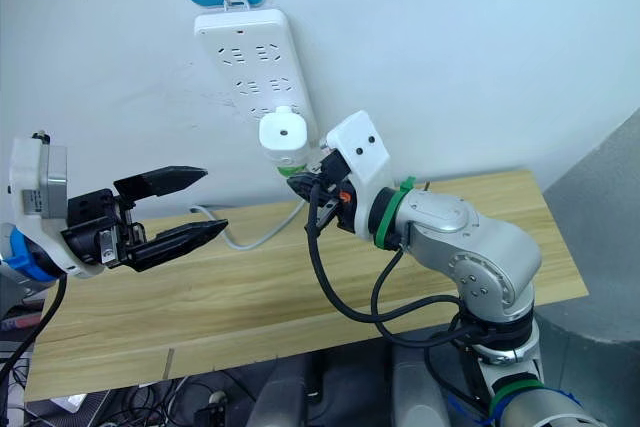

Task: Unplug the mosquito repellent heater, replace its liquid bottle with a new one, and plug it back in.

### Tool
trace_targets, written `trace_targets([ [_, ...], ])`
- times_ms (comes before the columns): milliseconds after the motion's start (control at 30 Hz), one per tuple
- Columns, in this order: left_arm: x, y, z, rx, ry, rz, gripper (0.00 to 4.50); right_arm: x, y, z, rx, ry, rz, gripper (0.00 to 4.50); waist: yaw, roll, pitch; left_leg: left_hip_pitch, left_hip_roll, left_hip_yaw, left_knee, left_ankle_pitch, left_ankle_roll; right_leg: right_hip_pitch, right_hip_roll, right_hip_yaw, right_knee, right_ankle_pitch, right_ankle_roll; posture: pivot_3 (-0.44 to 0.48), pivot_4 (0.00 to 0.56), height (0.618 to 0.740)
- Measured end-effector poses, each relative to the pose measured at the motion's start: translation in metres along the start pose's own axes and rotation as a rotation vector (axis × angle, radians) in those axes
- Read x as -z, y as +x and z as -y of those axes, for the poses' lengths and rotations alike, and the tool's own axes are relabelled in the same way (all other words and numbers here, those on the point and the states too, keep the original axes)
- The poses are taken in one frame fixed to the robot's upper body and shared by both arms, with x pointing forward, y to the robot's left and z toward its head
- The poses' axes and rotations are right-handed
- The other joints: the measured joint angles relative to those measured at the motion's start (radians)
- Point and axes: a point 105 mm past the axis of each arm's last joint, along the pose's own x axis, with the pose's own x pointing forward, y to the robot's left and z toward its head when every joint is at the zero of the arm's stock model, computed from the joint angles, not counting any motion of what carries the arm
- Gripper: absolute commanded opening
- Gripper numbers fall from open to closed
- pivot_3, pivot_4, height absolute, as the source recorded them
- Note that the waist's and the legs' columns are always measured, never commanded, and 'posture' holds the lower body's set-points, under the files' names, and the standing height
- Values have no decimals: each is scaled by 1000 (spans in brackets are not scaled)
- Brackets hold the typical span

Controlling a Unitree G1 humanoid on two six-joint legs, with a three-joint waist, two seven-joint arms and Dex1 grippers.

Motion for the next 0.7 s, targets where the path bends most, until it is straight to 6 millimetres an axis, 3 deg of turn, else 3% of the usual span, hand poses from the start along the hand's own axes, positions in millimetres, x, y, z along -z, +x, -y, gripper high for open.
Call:
trace_targets([
  [700, -7, 2, -1, -27, 21, 27, 4500, 6, 30, 9, 97, -23, 21, 27, 0, -1, -20, 3, 0, 1, 0, 0, 0, 2, 1, 1, 0, 0, 0, -94, 256, 734],
])
